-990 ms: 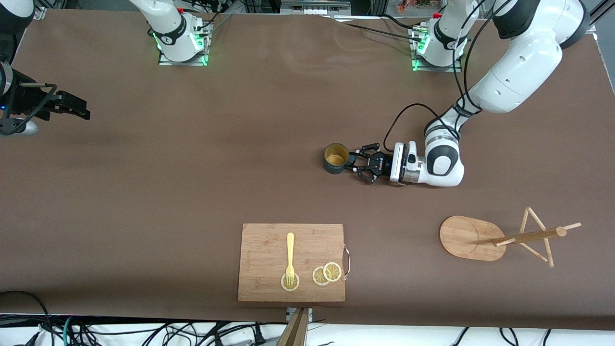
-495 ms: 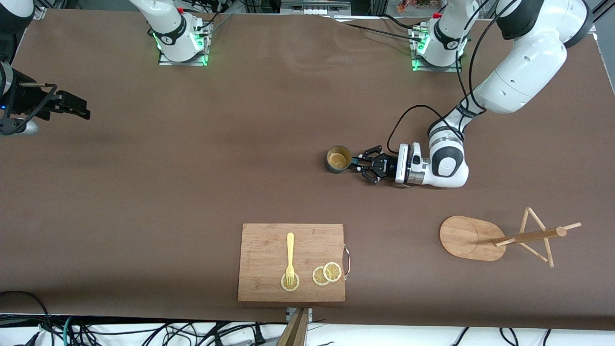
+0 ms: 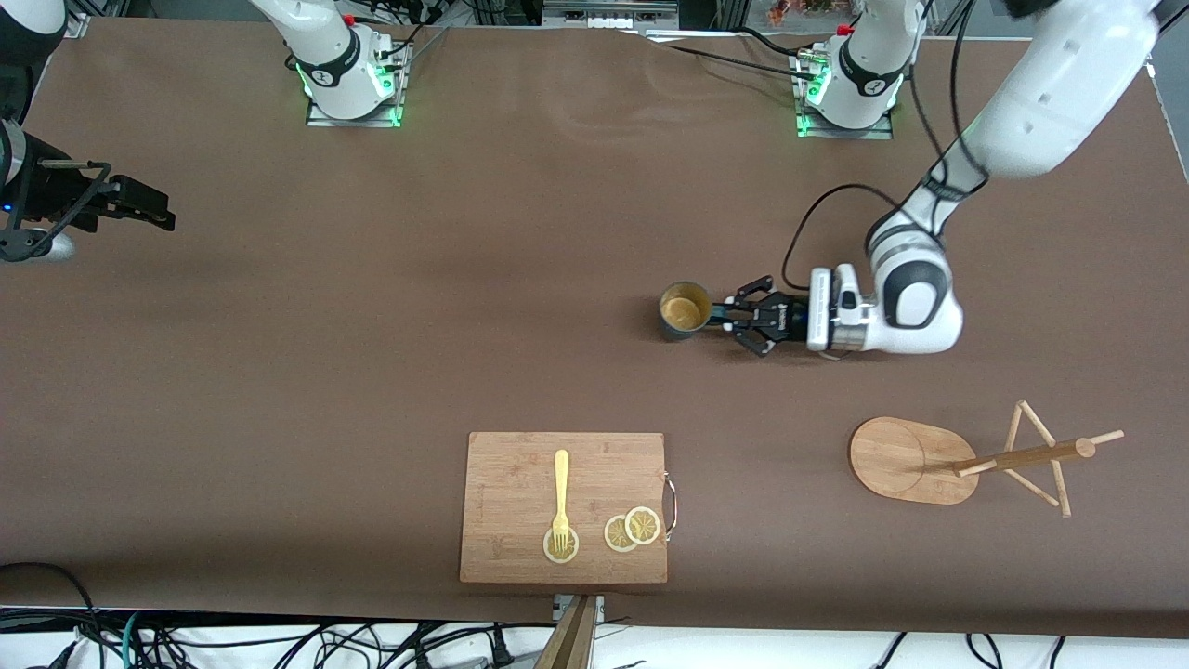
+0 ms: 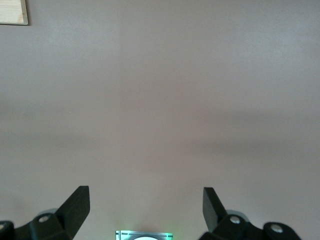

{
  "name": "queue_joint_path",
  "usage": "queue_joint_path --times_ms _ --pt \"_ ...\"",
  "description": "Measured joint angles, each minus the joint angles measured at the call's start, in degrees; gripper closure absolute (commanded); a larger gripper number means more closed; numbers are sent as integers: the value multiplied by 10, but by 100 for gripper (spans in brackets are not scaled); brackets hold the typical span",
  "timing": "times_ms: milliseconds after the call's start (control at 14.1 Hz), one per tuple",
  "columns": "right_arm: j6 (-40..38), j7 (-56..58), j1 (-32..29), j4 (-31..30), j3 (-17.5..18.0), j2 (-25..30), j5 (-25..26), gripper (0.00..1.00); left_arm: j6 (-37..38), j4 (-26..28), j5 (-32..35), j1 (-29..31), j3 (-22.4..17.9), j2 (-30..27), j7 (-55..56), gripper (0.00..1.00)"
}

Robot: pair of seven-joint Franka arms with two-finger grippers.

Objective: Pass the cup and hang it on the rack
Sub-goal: 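Lift the mug by the handle with the left gripper toward the rack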

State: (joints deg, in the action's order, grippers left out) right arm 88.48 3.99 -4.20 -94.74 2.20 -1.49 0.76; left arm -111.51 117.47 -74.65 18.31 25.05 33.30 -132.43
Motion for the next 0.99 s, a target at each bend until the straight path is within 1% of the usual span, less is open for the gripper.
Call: queue_joint_path --times_ms 141,212,354,495,707,848,990 --pt "0 0 0 0 0 0 0 0 19 62 11 43 -2 -85 79 100" --pt "0 0 0 0 0 0 0 0 38 81 25 67 -4 -116 116 100" --pt "0 0 0 1 0 -1 0 0 70 102 58 126 -6 -157 190 100" --pt "0 0 0 1 0 -1 0 0 116 107 70 194 -8 -174 235 100" --pt "0 0 0 1 0 -1 0 0 178 107 79 286 -11 -175 294 100" --pt "0 0 0 1 0 -1 0 0 223 96 102 324 -18 -174 363 100" --pt "-1 0 0 1 0 -1 -1 0 247 67 106 345 -24 -159 412 100"
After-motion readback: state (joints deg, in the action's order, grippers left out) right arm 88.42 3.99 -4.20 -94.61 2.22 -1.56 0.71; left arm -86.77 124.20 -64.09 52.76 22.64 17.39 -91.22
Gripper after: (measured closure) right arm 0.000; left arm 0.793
